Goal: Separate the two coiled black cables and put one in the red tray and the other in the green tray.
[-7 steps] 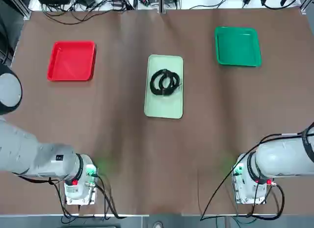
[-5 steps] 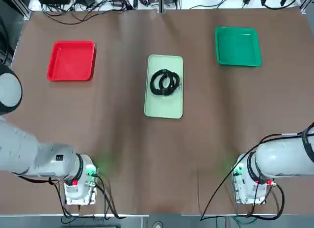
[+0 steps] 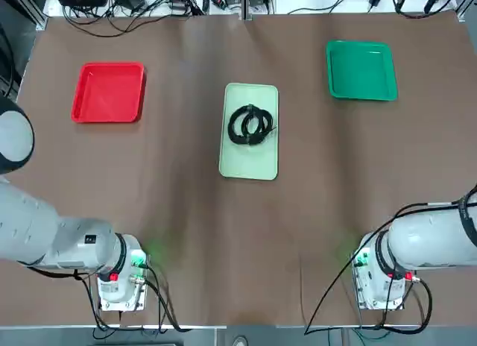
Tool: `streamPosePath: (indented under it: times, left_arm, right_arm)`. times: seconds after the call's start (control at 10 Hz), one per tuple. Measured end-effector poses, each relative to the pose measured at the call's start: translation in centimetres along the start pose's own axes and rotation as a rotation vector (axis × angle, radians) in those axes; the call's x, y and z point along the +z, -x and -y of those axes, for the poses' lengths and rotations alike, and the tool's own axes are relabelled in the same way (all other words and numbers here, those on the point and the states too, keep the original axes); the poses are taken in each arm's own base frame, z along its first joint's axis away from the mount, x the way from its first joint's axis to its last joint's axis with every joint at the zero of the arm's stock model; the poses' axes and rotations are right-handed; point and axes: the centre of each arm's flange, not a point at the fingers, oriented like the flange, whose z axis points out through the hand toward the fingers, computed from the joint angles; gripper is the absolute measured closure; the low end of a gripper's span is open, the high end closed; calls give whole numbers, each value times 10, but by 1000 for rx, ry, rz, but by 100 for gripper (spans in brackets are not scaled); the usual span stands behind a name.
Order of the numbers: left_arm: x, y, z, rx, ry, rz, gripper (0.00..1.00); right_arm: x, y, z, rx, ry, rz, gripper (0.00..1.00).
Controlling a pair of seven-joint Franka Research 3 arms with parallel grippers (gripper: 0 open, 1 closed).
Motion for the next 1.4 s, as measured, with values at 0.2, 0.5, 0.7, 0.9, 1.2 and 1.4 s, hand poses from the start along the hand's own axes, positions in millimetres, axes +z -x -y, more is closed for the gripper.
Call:
streamPosePath:
  times: [0.2,0.5,0.7,0.9,1.2,1.4]
  left_arm:
    - [10,0,-23,42,3,32,3]
    - [86,-29,-113,64,21,102,1]
    - [151,-40,-181,120,31,156,1]
    - [197,-38,-238,210,7,169,3]
    - [252,-22,-316,299,-6,160,2]
    - [292,-7,-358,344,1,176,0]
  right_arm:
    - [3,0,0,0,0,6,0]
    - [9,-3,3,0,-33,20,0]
    - [37,-7,1,-78,-202,78,0]
    - [83,-9,-3,-115,-365,163,0]
    - [130,-10,29,-115,-624,338,0]
    - [160,-18,47,-95,-772,416,0]
